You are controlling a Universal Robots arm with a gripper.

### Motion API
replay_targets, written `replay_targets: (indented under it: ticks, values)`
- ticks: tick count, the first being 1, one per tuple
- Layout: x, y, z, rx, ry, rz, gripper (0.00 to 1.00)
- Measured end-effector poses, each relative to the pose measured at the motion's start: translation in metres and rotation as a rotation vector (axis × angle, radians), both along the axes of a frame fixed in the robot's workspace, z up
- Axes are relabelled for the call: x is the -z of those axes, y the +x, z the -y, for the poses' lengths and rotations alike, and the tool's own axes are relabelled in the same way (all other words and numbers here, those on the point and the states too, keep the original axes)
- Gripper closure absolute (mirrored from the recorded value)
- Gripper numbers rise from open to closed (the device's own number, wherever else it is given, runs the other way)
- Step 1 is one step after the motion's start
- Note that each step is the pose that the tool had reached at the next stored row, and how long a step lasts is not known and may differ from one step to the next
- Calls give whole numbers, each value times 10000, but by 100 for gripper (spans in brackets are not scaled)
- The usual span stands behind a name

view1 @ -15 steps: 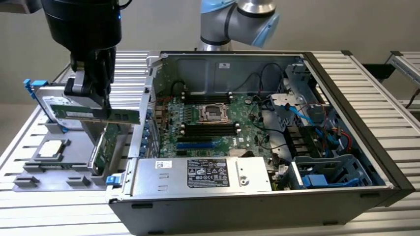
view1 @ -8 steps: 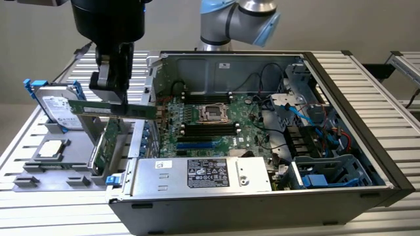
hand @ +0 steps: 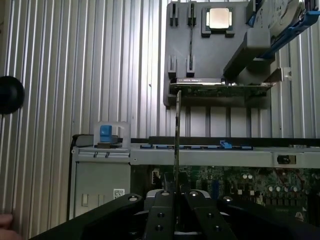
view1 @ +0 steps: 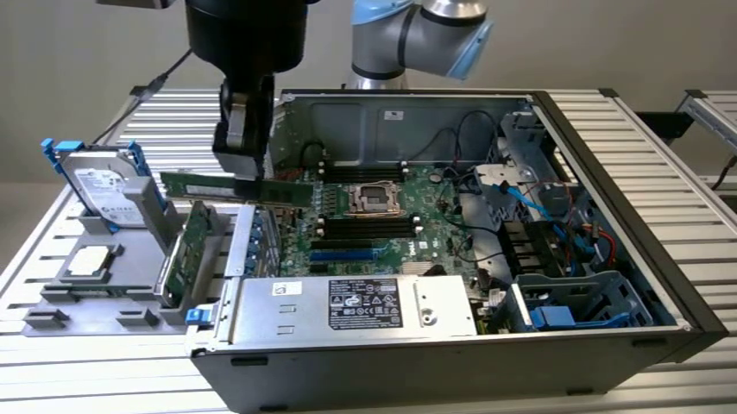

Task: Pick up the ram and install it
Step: 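Pick up the ram and move it above insertion slot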

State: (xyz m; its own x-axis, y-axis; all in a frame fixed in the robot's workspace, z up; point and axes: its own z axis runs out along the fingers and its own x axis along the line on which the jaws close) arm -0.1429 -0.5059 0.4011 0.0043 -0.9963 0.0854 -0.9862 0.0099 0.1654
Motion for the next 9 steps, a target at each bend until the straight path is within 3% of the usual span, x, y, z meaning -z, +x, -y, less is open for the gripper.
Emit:
replay_targets:
  ticks: [9]
  values:
    - [0, 405, -32, -1, -19, -8, 86]
